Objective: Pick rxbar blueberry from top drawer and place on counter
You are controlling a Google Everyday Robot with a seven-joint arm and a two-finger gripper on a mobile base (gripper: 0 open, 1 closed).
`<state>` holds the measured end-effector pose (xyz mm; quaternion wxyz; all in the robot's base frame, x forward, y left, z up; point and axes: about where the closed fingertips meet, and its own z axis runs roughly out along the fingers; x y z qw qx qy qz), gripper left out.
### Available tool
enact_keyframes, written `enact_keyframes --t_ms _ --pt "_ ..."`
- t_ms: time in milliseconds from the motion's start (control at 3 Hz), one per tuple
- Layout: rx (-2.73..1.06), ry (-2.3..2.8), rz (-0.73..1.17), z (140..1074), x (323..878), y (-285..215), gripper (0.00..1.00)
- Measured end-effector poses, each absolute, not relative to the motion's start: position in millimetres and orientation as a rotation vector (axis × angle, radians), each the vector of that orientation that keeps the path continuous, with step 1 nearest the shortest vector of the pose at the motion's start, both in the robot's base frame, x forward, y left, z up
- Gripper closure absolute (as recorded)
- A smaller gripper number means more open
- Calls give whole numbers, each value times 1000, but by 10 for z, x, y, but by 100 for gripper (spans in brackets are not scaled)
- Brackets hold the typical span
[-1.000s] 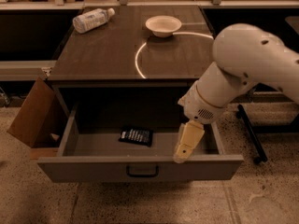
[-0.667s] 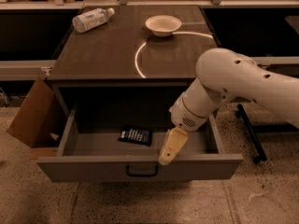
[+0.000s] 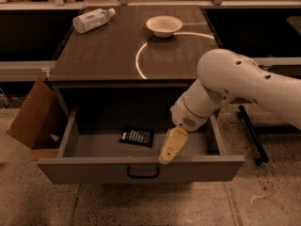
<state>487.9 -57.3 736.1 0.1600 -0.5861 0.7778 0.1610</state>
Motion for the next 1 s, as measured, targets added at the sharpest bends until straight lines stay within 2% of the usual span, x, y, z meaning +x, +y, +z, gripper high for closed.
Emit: enact_keyframes --t_ms 1000 --pt "-1638 2116 451 6997 5491 -286 0"
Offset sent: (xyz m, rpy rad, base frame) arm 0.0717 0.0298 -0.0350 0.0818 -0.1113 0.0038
